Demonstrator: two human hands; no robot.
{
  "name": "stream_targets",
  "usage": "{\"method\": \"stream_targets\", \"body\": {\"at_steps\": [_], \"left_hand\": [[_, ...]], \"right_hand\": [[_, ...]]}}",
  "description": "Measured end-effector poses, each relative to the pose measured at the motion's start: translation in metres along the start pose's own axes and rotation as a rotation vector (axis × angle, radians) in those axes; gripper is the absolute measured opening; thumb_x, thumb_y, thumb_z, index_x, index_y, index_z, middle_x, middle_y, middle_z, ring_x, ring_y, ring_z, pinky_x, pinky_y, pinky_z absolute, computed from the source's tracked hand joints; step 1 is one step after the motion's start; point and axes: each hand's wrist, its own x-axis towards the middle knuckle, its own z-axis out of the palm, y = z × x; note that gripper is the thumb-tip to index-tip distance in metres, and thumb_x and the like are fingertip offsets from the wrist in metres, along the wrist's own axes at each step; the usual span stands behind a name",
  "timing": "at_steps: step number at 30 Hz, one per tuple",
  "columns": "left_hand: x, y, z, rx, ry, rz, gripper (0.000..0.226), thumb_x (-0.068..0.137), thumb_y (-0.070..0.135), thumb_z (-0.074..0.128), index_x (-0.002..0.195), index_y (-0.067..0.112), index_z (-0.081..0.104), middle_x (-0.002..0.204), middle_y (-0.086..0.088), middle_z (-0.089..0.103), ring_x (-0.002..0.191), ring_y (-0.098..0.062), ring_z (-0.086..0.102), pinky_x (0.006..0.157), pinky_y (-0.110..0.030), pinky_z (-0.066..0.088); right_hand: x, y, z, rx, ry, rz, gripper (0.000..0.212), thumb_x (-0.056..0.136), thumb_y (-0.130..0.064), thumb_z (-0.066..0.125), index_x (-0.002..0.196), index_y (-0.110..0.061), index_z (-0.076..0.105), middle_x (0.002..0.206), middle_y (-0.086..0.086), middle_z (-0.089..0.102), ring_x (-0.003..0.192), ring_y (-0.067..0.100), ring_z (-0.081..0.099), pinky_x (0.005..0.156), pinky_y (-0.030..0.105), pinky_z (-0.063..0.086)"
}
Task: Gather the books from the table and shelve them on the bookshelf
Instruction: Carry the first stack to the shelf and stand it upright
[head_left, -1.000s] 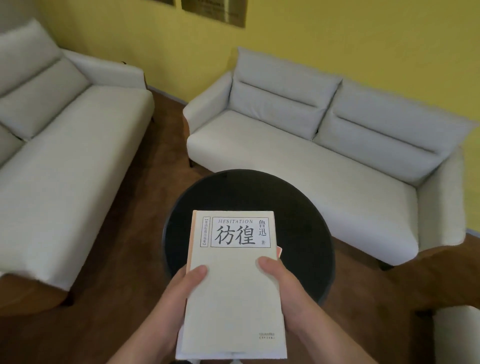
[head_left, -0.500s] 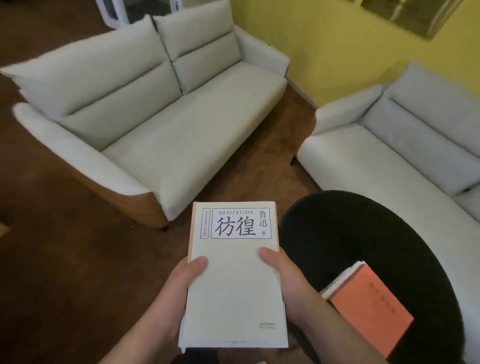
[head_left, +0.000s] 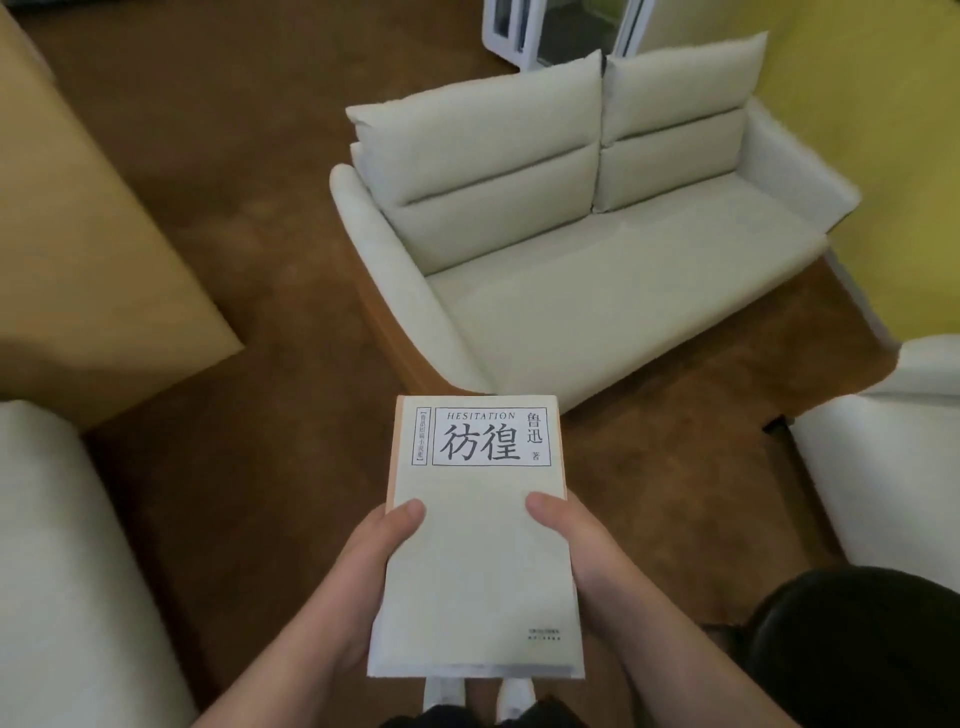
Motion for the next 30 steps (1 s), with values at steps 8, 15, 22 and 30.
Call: {"method": "stream_targets", "body": {"at_steps": [8,15,22,30], "left_hand": [[0.008,0.047,-0.046,-0.066,0.187,0.074,0.062,0.078,0.052,0.064,0.131,0.02,0.059,0.121,-0.01,0.073,0.109,-0.034,0.07,0.1,-0.054,0.049],[0.059,0.112,-0.068,-0.054,0.219,0.124,0.057,0.084,0.054,0.062,0.13,0.021,0.06,0.12,-0.004,0.074,0.108,-0.025,0.072,0.075,-0.03,0.061],[0.118,0.184,-0.09,-0.131,0.275,0.16,0.061,0.077,0.048,0.067,0.13,0.019,0.06,0.121,-0.007,0.073,0.108,-0.028,0.071,0.079,-0.036,0.06],[0.174,0.275,-0.151,-0.22,0.356,0.156,0.061,0.08,0.044,0.071,0.132,0.014,0.06,0.122,-0.013,0.072,0.111,-0.034,0.069,0.1,-0.051,0.05]], "right_hand": [[0.07,-0.039,0.065,-0.093,-0.161,0.106,0.037,0.103,-0.011,0.047,0.139,-0.015,0.055,0.129,0.017,0.071,0.12,0.042,0.066,0.103,0.055,0.051],[0.167,-0.088,0.098,-0.207,-0.372,0.107,0.062,0.081,-0.026,0.069,0.141,-0.018,0.054,0.131,0.013,0.071,0.118,0.037,0.069,0.096,0.05,0.056],[0.26,-0.149,0.139,-0.337,-0.482,0.094,0.071,0.077,-0.038,0.07,0.142,-0.018,0.053,0.133,0.014,0.069,0.12,0.039,0.067,0.099,0.052,0.054],[0.362,-0.196,0.217,-0.338,-0.522,0.149,0.062,0.078,-0.028,0.066,0.137,-0.009,0.058,0.124,0.02,0.073,0.106,0.037,0.072,0.085,0.043,0.061]]}}
